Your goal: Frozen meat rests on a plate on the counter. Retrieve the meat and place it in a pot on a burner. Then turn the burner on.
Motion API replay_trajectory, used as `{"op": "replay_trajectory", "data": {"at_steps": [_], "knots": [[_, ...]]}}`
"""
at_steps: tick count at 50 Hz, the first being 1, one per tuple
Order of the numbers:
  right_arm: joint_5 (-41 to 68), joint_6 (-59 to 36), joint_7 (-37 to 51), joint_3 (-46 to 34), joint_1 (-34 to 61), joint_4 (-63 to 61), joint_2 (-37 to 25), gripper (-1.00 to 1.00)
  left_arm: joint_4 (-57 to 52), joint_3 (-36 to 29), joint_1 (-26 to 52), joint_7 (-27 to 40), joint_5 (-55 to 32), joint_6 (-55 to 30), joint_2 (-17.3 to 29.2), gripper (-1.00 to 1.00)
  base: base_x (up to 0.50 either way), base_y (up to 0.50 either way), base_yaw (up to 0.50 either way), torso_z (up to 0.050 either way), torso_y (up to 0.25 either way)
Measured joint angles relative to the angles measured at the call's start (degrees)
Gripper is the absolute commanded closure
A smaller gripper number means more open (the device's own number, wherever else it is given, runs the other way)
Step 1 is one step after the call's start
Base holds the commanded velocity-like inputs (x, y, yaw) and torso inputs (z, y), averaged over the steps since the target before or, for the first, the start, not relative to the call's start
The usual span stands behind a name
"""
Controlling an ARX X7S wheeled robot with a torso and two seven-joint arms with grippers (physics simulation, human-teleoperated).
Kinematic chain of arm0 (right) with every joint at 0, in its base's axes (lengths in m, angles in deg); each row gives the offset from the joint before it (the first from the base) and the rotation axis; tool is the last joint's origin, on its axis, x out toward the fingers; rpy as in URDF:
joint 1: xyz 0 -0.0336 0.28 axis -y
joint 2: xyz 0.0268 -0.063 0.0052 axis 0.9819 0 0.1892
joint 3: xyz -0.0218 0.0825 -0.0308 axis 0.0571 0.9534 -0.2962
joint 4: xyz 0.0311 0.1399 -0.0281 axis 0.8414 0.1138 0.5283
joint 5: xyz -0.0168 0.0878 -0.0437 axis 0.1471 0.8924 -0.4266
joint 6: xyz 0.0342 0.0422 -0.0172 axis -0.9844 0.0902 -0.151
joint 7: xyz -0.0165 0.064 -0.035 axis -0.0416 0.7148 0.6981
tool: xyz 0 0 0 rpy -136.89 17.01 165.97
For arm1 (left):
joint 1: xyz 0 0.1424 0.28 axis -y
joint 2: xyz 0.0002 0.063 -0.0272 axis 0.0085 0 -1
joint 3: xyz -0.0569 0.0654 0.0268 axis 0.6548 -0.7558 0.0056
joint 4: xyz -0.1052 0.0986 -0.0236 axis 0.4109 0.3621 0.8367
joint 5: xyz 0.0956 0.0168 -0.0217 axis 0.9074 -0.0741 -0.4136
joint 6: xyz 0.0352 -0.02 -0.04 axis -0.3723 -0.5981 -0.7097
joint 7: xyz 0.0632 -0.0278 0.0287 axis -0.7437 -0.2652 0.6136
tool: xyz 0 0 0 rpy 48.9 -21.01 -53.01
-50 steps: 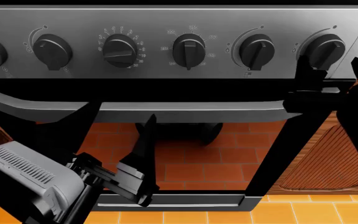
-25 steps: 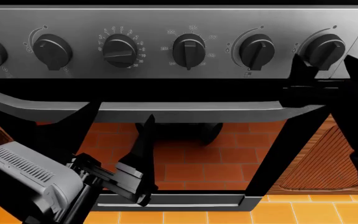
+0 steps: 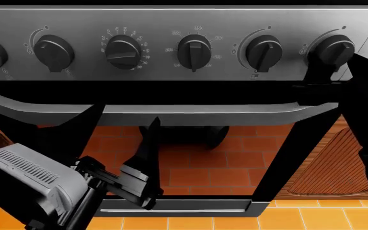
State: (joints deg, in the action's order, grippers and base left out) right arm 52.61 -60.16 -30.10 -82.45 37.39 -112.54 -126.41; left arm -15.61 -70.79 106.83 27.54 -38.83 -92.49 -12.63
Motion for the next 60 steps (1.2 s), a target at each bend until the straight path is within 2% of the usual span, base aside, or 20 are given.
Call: {"op": "replay_trajectory", "data": {"at_steps": [17,60], "knots": [[-1.9,-2.3,1.1,-2.0,1.8,-0.5,-0.3,1.0,0.0,-0.4,-0.4,0.3,0.1,0.8,0.4,-1.0,0.0,0.0,0.0,0.0,0.0],[-19.6,-15.9,-6.3,-17.9,13.7,-5.1,-5.8,1.0,-0.2,-1.7,-0.1,1.1,0.2,1.9,1.3,-1.0,0.0,0.0,0.01,0.001,0.003]]}}
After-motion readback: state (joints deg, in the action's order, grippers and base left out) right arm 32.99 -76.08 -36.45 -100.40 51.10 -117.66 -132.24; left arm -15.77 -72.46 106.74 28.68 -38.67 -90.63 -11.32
